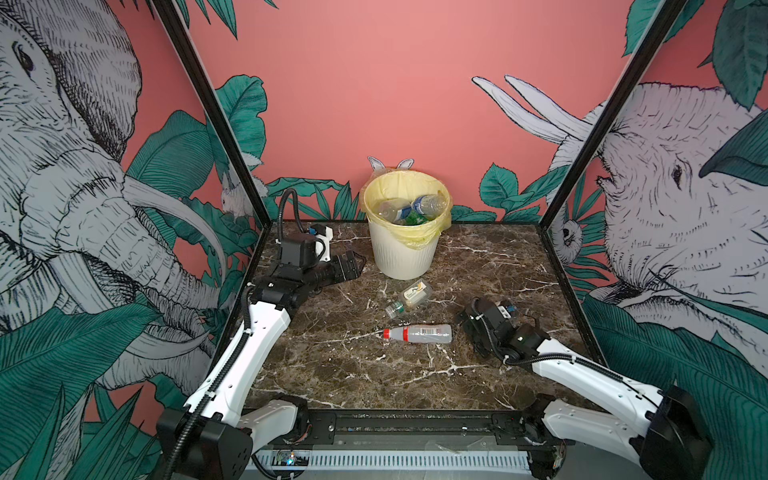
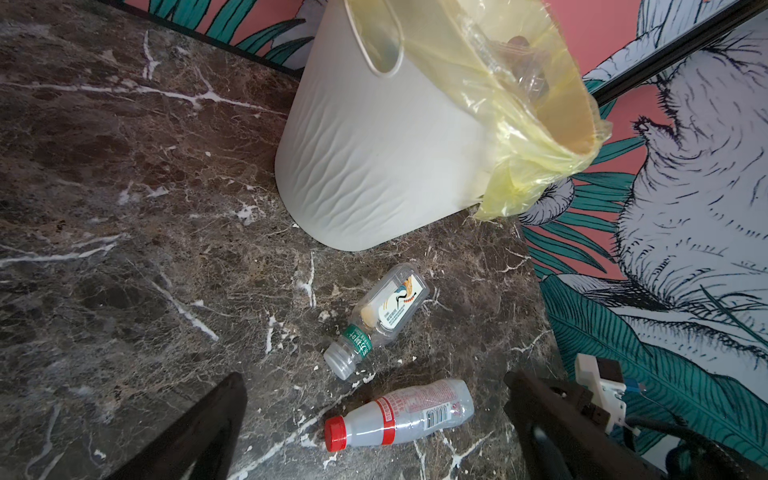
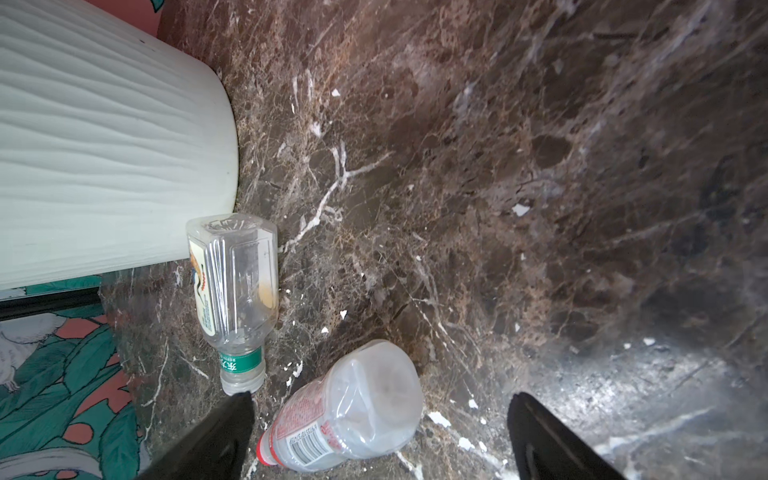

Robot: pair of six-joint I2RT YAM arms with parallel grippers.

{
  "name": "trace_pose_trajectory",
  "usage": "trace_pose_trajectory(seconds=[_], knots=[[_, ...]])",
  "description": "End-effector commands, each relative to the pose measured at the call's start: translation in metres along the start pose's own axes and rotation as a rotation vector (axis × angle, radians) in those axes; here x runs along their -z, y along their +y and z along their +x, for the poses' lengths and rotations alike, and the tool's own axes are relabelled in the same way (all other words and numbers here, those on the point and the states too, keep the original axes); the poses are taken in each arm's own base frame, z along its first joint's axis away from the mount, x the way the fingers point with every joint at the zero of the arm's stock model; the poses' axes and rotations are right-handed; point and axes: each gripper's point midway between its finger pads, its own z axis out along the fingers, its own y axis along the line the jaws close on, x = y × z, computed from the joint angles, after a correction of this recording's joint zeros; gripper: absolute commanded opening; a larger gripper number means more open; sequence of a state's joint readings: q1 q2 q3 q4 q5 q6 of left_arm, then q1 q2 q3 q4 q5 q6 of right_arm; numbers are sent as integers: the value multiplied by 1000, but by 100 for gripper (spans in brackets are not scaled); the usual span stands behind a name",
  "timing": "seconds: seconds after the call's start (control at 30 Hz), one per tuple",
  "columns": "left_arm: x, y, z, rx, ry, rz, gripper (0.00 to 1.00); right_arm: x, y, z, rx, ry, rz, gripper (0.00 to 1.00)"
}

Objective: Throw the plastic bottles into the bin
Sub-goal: 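Withdraw the left gripper from the bin while the right gripper approaches the red-cap bottle, then lower the right gripper around the red-cap white-label bottle and close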

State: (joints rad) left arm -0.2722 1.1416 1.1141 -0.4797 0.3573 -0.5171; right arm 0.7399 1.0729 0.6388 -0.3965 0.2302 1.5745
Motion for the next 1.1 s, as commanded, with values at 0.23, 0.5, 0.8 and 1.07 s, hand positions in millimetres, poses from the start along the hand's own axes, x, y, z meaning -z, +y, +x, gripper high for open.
trace_pose_trajectory(seconds=[0.23,0.5,0.8,1.07], knots=[[2,12,18,20,12,-16,99,-12,-6,19,-260,-11,22,90],[-2,21,31,35,40,-34,99,-25,-2,37,-306,33,33,88],[-7,26,37,38,63,-43,99,-42,3,49,-355,46,15,85],[-11,32,45,54,79,-50,99,-56,9,56,-385,53,14,82]])
